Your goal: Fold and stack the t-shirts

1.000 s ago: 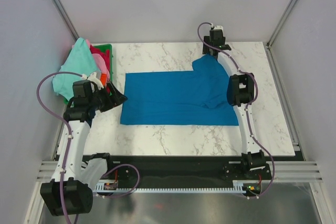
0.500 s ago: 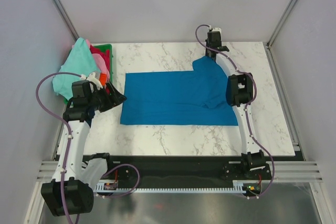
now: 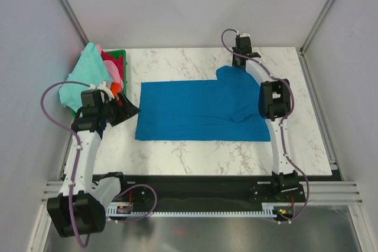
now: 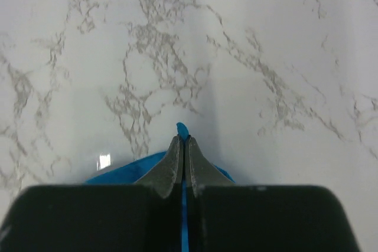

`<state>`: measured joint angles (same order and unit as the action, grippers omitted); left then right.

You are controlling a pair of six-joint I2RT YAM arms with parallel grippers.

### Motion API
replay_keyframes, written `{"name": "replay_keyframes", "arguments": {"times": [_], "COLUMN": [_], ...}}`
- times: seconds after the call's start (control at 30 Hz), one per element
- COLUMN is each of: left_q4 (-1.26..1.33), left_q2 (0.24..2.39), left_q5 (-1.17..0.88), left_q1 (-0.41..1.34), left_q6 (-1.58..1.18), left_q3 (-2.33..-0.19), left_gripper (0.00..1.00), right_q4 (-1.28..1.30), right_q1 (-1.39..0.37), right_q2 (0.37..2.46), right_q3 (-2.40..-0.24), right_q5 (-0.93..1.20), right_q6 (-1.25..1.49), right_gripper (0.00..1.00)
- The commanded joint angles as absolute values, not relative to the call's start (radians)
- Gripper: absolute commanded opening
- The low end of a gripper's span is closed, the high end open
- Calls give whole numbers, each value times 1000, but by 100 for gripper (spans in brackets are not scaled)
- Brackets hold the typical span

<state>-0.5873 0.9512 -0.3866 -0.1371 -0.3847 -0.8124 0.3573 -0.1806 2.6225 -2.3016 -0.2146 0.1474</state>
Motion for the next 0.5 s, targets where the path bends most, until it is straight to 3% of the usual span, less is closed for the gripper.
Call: {"name": "replay_keyframes", "arguments": {"times": [0.0,0.2,0.33,0.47], "left_q4": [-551,-529,-548,-555], "left_q2": [1062,1424,1678,1908], "left_q5": [-328,-164,-206,-213], "left_q1": [-117,-46,-43,-34], "left_q6": [-443,-442,-446,-411], "left_q3": [-906,-1225,-1422,-1647], "left_gripper": [75,75,64,60], "right_q4": [333,275,229,210], "right_q1": [-189,-192,-193,-193], "right_q2": [2404,2198,2058,1948], "right_q3": [-2180,-1910,-1714,-1591], "right_q5": [-158,-118,-55,-38], "right_q6": [167,242,287,314], "right_gripper": [0,0,0,0]}}
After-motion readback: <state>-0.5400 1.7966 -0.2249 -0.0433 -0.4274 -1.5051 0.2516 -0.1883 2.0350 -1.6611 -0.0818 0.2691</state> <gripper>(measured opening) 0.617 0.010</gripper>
